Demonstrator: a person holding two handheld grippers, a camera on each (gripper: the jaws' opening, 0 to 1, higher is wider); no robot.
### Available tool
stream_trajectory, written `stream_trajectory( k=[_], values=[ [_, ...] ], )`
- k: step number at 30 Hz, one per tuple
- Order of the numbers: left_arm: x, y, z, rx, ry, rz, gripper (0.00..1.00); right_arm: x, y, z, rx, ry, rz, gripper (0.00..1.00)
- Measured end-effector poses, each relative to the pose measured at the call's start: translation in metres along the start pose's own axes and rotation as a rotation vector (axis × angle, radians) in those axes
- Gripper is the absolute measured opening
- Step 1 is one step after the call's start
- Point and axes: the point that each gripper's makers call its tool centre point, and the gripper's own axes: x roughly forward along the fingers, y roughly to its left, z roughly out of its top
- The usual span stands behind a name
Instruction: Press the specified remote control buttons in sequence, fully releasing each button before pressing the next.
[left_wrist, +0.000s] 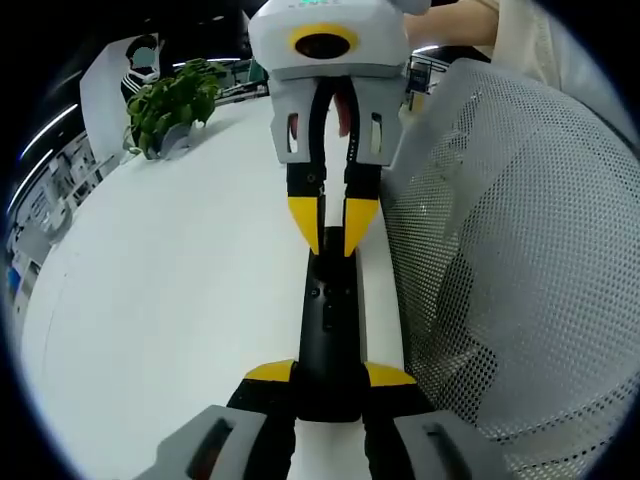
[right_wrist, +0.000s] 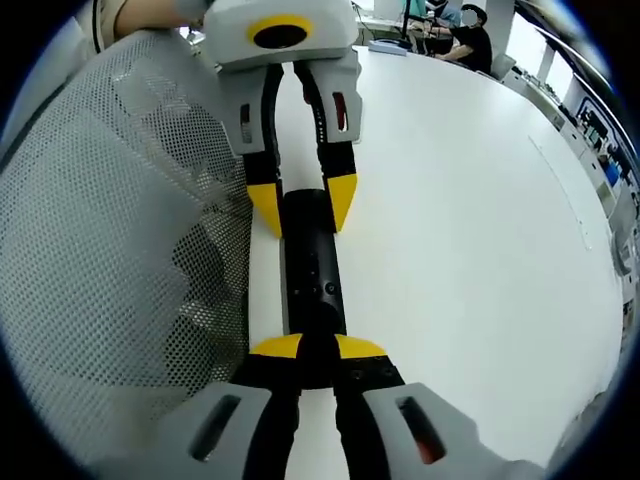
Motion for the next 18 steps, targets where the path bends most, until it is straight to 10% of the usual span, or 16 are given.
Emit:
stream_trajectory(
  k=[18],
  values=[
    [0.0008,0.0000,-0.0001,0.006,0.006,0.002,0.24,0.0010,-0.0007,0.0024,0.006,0.067,-0.005,0.01]
  ],
)
